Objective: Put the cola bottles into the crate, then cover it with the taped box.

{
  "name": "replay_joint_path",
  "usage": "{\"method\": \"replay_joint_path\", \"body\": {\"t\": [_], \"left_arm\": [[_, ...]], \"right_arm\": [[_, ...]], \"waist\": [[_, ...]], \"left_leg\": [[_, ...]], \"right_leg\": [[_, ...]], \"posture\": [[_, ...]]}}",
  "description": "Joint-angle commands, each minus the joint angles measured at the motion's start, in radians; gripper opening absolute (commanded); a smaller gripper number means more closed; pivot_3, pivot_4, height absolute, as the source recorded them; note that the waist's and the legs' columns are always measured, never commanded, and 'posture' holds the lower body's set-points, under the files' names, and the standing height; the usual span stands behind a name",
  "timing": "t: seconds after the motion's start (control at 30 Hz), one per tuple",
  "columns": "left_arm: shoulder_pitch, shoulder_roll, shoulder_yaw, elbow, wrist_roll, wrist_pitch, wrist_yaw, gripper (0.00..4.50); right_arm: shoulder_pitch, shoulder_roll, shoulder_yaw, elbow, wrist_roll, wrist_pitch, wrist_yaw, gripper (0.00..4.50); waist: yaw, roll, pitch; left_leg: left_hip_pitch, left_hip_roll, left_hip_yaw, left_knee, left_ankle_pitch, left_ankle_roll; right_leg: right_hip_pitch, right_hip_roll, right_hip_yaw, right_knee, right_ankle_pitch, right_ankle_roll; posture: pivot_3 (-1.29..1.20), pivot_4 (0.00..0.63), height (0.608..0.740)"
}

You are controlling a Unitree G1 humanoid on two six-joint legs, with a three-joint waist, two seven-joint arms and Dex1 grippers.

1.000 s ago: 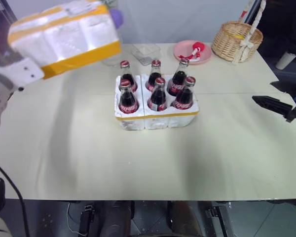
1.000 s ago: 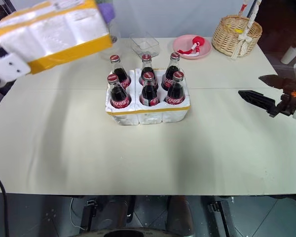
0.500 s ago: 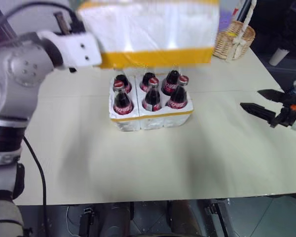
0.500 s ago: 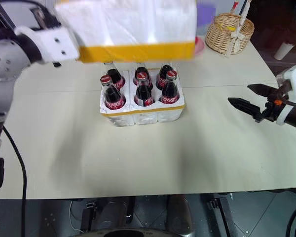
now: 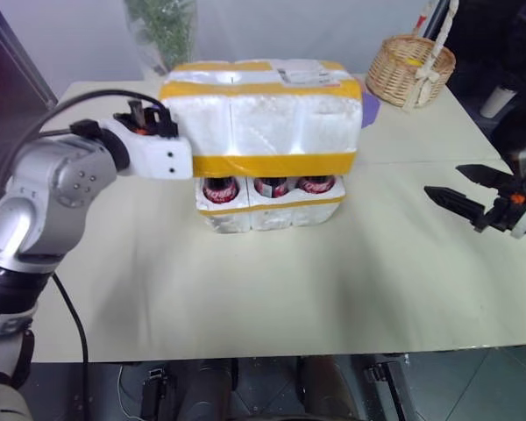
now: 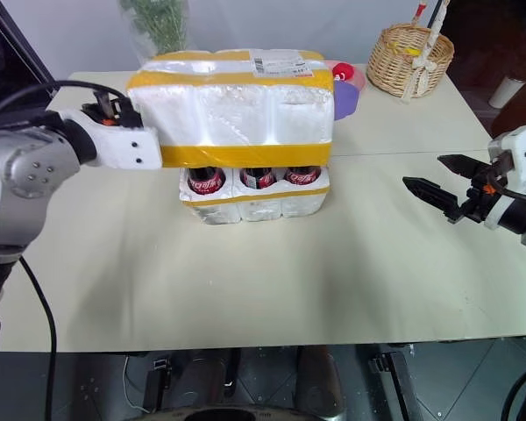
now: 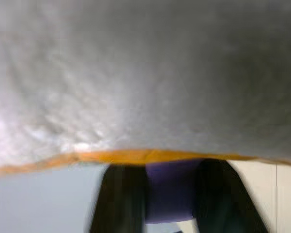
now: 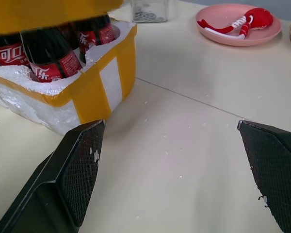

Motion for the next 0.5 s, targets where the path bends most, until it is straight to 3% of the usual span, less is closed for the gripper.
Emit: {"method": "replay_joint_path", "body": {"t": [0.03,0.1,0.27,0.4,0.5], "left_arm": [[0.045,-0.008,0.041,-0.041,0.0,-0.009,0.012,3.39],[0.1,-0.009,0.083,-0.065,-0.03,0.007,0.002,4.35],[0.176,-0.039,0.229,-0.082,-0.182,0.028,-0.003,4.35],[0.234,-0.075,0.411,-0.049,-0.517,0.123,-0.157,4.35],[0.245,-0.064,0.568,0.008,-0.829,0.368,-0.318,4.35]], "right_arm": [[-0.01,-0.009,-0.032,-0.03,0.02,-0.012,0.008,4.5],[-0.001,-0.015,-0.037,-0.031,0.022,-0.012,0.019,4.5],[0.011,-0.026,-0.048,-0.027,0.027,-0.013,0.047,4.5],[0.012,-0.039,-0.045,-0.034,0.039,-0.013,0.087,4.5],[0.008,-0.049,-0.044,-0.046,0.057,-0.007,0.124,4.5]], "waist": [[-0.001,0.0,0.0],[-0.005,0.0,0.0],[-0.003,0.0,0.0],[-0.001,0.001,0.0],[-0.002,0.001,0.0]], "left_leg": [[0.0,0.0,0.0,0.0,0.0,0.0],[0.0,0.0,0.0,0.0,0.0,0.0],[0.0,0.0,-0.001,0.0,0.0,0.0],[0.0,0.0,-0.001,0.0,0.0,0.0],[0.001,0.0,-0.001,0.0,0.0,0.0]], "right_leg": [[0.0,0.0,0.0,0.0,0.0,0.0],[0.0,0.0,0.0,0.0,0.0,0.0],[0.0,0.0,0.0,0.0,0.0,0.0],[0.0,0.0,0.0,0.0,0.0,0.0],[0.0,0.0,0.0,0.001,0.0,0.0]], "posture": [[0.0,0.15,0.737],[0.0,0.15,0.737],[0.0,0.15,0.737],[0.0,0.15,0.737],[0.0,0.15,0.737]]}}
